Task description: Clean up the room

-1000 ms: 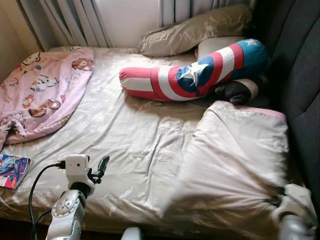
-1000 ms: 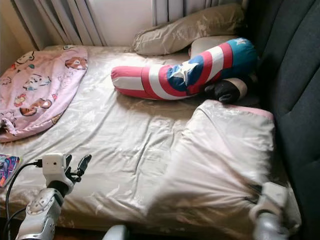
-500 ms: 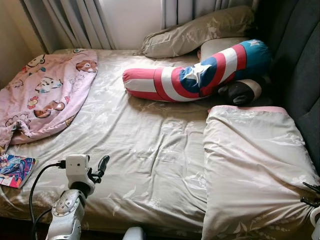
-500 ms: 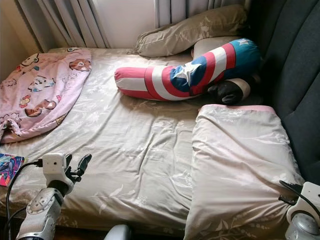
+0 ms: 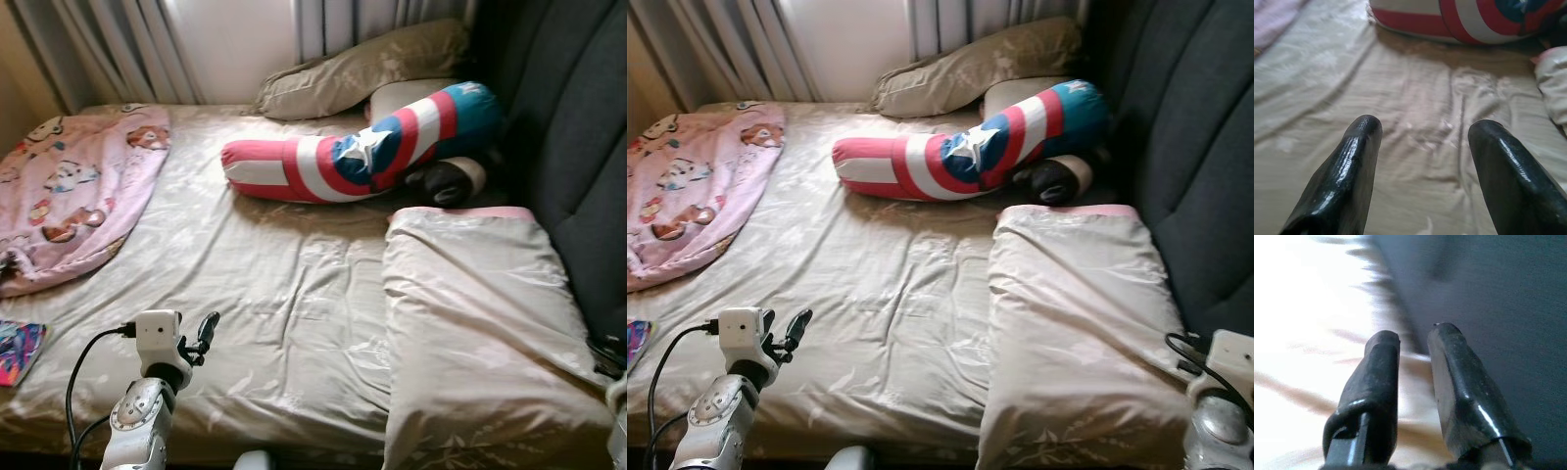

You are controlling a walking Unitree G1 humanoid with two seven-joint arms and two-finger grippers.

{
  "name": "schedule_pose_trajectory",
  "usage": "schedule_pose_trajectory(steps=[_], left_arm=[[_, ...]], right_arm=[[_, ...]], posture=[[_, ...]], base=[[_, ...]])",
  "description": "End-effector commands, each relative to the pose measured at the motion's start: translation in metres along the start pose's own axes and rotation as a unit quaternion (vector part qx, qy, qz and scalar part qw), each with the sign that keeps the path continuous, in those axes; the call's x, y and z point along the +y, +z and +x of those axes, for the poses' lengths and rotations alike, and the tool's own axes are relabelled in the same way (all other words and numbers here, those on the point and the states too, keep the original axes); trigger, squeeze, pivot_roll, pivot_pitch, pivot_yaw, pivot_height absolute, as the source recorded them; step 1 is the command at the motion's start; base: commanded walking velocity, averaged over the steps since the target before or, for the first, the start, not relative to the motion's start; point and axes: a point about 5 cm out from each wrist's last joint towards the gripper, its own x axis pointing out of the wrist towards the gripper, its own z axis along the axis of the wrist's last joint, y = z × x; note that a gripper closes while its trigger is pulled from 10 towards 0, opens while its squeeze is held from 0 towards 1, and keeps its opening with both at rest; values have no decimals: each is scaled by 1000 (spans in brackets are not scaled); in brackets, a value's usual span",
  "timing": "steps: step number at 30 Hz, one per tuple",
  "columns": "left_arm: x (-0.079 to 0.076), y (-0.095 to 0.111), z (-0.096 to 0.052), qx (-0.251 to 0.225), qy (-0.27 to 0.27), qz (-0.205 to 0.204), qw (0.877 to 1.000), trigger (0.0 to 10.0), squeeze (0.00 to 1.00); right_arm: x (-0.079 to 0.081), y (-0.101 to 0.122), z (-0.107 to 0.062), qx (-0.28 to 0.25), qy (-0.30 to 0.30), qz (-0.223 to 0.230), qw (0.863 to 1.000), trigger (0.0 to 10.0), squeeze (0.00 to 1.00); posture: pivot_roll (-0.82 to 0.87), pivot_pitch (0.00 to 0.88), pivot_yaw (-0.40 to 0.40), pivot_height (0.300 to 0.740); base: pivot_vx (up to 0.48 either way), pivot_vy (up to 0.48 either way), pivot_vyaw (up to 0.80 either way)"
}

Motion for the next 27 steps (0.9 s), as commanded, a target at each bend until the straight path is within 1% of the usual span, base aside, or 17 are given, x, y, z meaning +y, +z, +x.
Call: schedule_pose_trajectory(steps=[1, 2, 3, 4, 5, 6, 7, 8, 10, 12, 13, 14, 15, 18, 20, 24, 27], left_arm=[[5, -5, 0, 9, 15, -10, 1000, 10000, 0], [5, -8, 0, 16, 17, -13, 1000, 10000, 0], [5, -10, 0, 20, 19, -14, 1000, 10000, 0], [6, -17, 0, 37, 23, -18, 999, 10000, 0], [6, -22, 0, 49, 25, -18, 998, 10000, 0], [6, -26, 0, 61, 25, -16, 998, 10000, 0], [4, -32, 0, 78, 21, -14, 997, 10000, 0], [3, -32, 1, 81, 20, -14, 996, 10000, 0], [2, -35, 2, 90, 19, -16, 996, 10000, 0], [2, -40, 2, 110, 25, -22, 993, 10000, 0], [2, -44, 2, 122, 27, -22, 992, 10000, 0], [2, -44, 2, 122, 27, -22, 992, 10000, 0], [0, -50, 1, 144, 24, -21, 989, 10000, 0], [-2, -56, -1, 161, 23, -19, 986, 10000, 0], [-5, -67, -6, 195, 23, -15, 980, 10000, 0], [-7, -80, -15, 233, 32, -10, 972, 10000, 0], [-12, -87, -19, 253, 18, 11, 967, 10000, 0]], right_arm=[[30, -1, -1, -4, 78, 6, 997, 10000, 0], [39, -5, -2, 3, 95, 24, 995, 10000, 0], [44, -7, -3, 8, 103, 36, 994, 10000, 0], [64, -15, -9, 16, 132, 62, 989, 10000, 0], [76, -23, -13, 32, 148, 70, 986, 10000, 0], [87, -31, -19, 47, 164, 60, 984, 10000, 0], [99, -42, -26, 66, 184, 5, 981, 10000, 0], [101, -44, -28, 67, 187, -10, 980, 10000, 0], [102, -50, -30, 89, 161, 47, 982, 10000, 0], [109, -58, -35, 112, 159, 80, 978, 10000, 0], [113, -62, -38, 122, 165, 82, 975, 10000, 0], [113, -62, -38, 122, 165, 82, 975, 10000, 0], [119, -68, -43, 139, 177, 77, 971, 10000, 0], [122, -74, -47, 156, 180, 72, 969, 10000, 0], [126, -83, -54, 176, 188, 48, 965, 10000, 0], [127, -93, -61, 199, 187, 40, 961, 10000, 0], [125, -98, -65, 206, 182, 43, 961, 10000, 0]], posture=[[12, 0, 7, 661], [14, 0, 6, 661], [16, 0, 6, 661], [14, 0, 1, 661], [15, 0, 1, 661], [19, 0, -2, 661], [31, 0, -5, 671], [31, 0, -5, 676], [30, 0, -3, 686], [36, 0, -3, 696], [40, 0, -5, 701], [40, 0, -5, 701], [38, 0, -7, 711], [39, 0, -7, 721], [51, 0, -10, 736], [42, 0, -2, 740], [46, 0, 4, 740]], base=[[0, 0, 0], [0, 0, 0], [0, 0, 0], [0, 0, 0], [0, 0, 0], [0, 0, 0], [0, 0, 0], [0, 0, 0], [0, 0, 0], [0, 0, 0], [0, 0, 0], [0, 0, 0], [0, 0, 0], [0, 0, 0], [0, 0, 0], [0, 0, 0], [0, 0, 0]])
